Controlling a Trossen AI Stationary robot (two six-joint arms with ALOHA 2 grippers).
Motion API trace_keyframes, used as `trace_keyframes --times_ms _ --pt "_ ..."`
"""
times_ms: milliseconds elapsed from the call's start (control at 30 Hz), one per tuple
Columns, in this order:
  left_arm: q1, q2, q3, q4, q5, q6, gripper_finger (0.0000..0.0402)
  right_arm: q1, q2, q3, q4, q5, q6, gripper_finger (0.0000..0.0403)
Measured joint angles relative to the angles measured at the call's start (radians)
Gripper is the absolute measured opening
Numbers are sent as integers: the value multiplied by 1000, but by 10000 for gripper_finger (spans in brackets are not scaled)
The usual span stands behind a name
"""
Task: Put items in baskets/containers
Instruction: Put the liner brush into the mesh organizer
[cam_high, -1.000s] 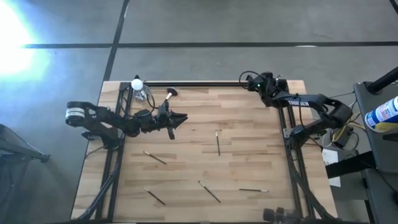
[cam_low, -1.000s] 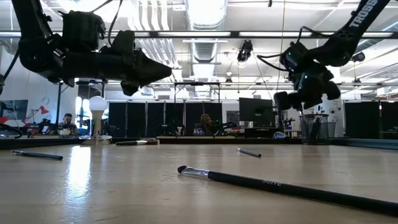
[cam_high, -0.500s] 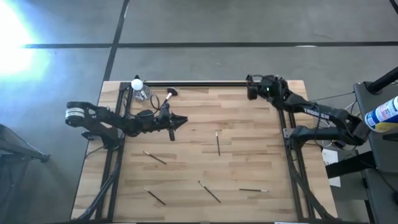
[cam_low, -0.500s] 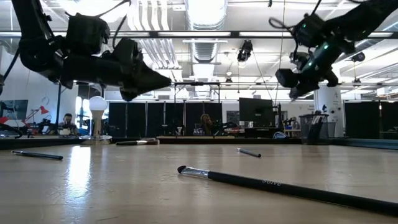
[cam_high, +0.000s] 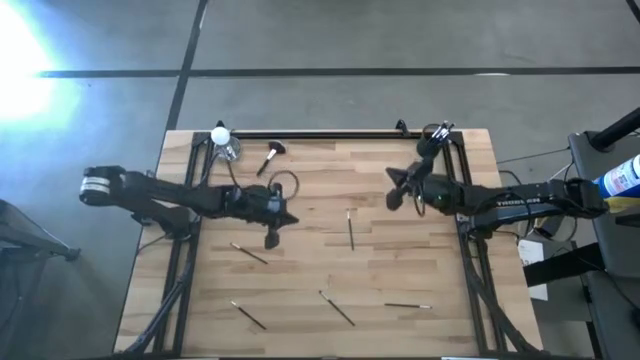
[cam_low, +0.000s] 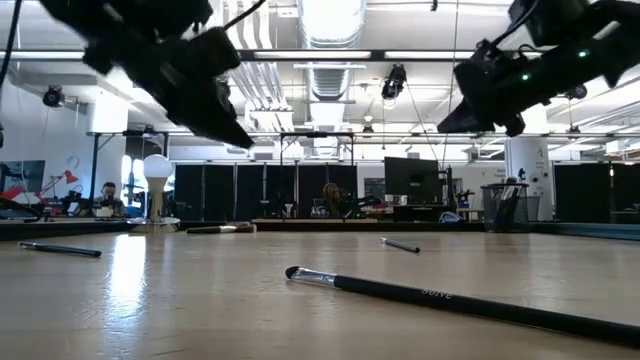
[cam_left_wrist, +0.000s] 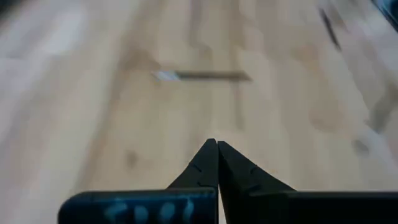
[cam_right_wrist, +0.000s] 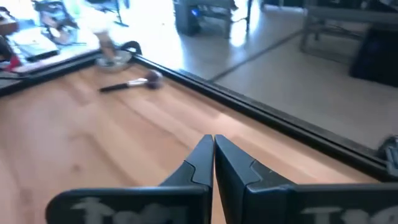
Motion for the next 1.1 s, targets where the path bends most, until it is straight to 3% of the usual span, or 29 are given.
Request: trace_keyframes --times_ms 100,333,500,667,833,1100 --pt "-59 -9 85 -198 59 -18 0 74 1 -24 42 38 -11 8" --pt "-224 39 226 -612 15 -216 3 151 1 -77 73 90 -2 8" --pt "-415 103 279 -789 -6 -396 48 150 -1 -83 82 90 -2 8" --pt "-617 179 302 -886 -4 -583 106 150 -1 -79 85 90 -7 8" --pt "-786 229 314 -889 26 -677 134 150 1 -79 84 90 -8 8" --pt "-866 325 313 -832 -16 -722 138 150 1 -78 85 89 -4 8"
